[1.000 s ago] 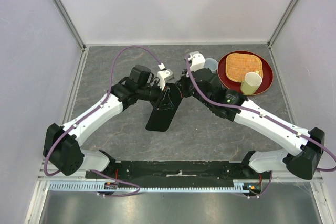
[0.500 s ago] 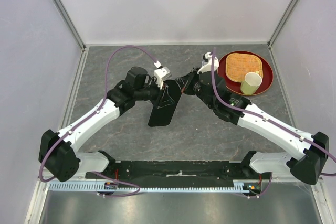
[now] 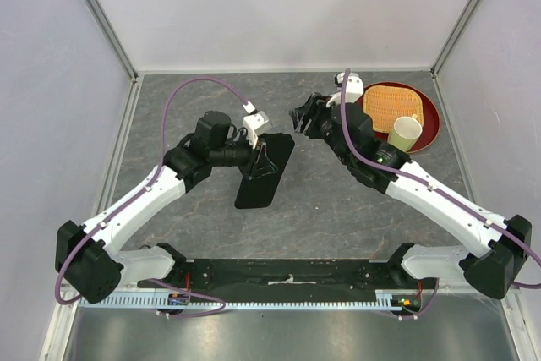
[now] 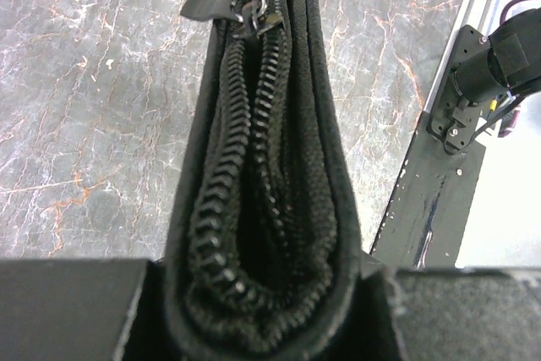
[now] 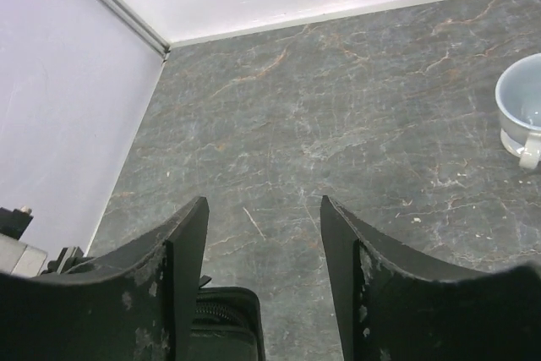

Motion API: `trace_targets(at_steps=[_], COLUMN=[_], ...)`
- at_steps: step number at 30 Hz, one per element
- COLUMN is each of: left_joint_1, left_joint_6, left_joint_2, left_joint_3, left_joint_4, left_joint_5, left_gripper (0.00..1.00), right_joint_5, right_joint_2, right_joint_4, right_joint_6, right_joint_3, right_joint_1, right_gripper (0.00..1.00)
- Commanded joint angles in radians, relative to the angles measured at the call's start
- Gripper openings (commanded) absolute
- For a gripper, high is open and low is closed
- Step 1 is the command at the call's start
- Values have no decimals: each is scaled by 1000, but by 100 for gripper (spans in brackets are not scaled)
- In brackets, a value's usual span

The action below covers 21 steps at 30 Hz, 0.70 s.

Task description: Sort the hair-cutting tools

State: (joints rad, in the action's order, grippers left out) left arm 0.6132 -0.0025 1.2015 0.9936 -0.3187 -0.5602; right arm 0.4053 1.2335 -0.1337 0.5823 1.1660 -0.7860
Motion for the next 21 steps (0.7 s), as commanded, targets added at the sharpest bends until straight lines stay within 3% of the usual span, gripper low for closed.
trace_targets(at_steps=[1,6,8,9,11,12,15,21], left_joint_1=[2,2,0,2,2,2,2,0], left_joint_6=[25,55,70,71,75,75,84,104], left_joint_2=[-8,16,27,27,30,29,39,72], left_joint_3=[43,85,112,120,145,154,210,296], left_joint_4=[32,-34,-94,-115,-157,-169,-217,-304], left_joint_5=[-56,-95,-128,-141,-200,-219,-324,-466], left_gripper=[2,2,2,2,2,2,2,2], right_joint_5=[-25,-121,-161,-257,-383,-517,-838,-1172], right_joint_2=[7,15,3,-2,-26,-41,-101,-65], right_joint_4=[29,11,16,16,-7,-9,-29,-130], right_joint_6=[7,-13,-53,-87,-190,-214,-314,-421], right_joint_3=[44,46,31,21,17,0,-9,73], right_joint_1=[-7,-6,1,8,51,73,174,240], right_gripper=[65,73,84,93,95,98,98,98])
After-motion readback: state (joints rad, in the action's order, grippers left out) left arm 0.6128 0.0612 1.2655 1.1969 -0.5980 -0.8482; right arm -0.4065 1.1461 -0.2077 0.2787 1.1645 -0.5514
